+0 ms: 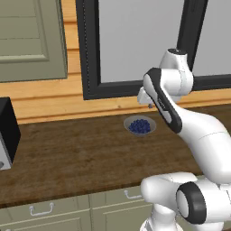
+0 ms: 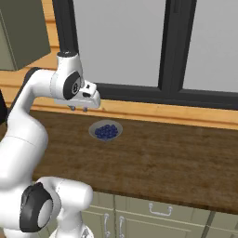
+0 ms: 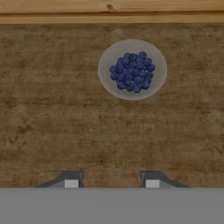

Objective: Take a straw from the drawer in front and place it inside the glass cup on the dining counter.

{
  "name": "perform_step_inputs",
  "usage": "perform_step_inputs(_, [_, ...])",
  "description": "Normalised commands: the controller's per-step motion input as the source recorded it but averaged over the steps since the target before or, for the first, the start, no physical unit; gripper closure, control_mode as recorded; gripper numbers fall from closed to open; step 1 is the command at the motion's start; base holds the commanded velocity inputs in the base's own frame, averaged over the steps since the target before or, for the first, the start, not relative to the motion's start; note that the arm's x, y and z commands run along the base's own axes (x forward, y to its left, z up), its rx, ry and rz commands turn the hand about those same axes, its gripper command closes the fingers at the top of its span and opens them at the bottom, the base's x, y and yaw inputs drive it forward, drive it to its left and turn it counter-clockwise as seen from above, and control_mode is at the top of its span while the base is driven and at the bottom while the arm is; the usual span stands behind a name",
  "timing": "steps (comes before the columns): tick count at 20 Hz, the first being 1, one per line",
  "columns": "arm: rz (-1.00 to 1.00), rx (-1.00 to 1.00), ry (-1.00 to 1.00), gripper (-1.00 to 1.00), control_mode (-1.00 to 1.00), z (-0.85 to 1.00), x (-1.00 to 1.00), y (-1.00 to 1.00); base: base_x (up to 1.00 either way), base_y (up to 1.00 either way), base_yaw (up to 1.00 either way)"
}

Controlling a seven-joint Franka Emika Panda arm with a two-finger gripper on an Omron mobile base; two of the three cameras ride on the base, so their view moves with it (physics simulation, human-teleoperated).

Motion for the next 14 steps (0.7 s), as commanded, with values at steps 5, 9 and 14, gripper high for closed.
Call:
perform_step_inputs(5, [0.0,0.0,-0.01,-1.0,-1.0,-0.02,-0.53,0.0,0.0,0.0,0.0])
perform_step_inputs(9, [0.0,0.0,-0.07,-1.0,-1.0,-0.26,-0.85,0.03,0.0,0.0,0.0])
perform_step_inputs(14, [0.0,0.0,-0.02,-1.0,-1.0,-0.51,-0.67,0.0,0.0,0.0,0.0])
